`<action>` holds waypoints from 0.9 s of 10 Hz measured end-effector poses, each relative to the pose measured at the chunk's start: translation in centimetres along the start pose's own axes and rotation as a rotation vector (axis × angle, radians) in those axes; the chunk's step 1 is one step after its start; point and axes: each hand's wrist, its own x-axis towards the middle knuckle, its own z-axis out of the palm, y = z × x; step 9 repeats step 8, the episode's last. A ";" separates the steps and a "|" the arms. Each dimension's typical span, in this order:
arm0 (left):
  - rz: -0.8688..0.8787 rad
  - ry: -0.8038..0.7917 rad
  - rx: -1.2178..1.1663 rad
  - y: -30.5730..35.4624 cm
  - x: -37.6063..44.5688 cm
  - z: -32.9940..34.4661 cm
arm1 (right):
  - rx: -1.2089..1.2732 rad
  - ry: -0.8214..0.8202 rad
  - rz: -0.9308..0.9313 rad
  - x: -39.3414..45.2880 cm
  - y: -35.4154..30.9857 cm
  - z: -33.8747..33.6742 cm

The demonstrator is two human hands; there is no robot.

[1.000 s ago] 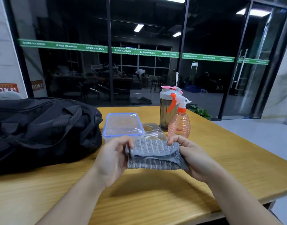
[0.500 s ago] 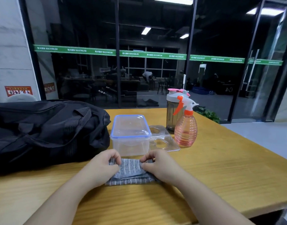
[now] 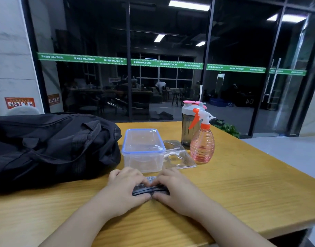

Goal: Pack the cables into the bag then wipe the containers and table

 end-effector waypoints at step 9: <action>0.355 0.265 0.309 -6.4 -2.0 -5.4 | -0.163 0.182 -0.418 0.2 3.7 -2.9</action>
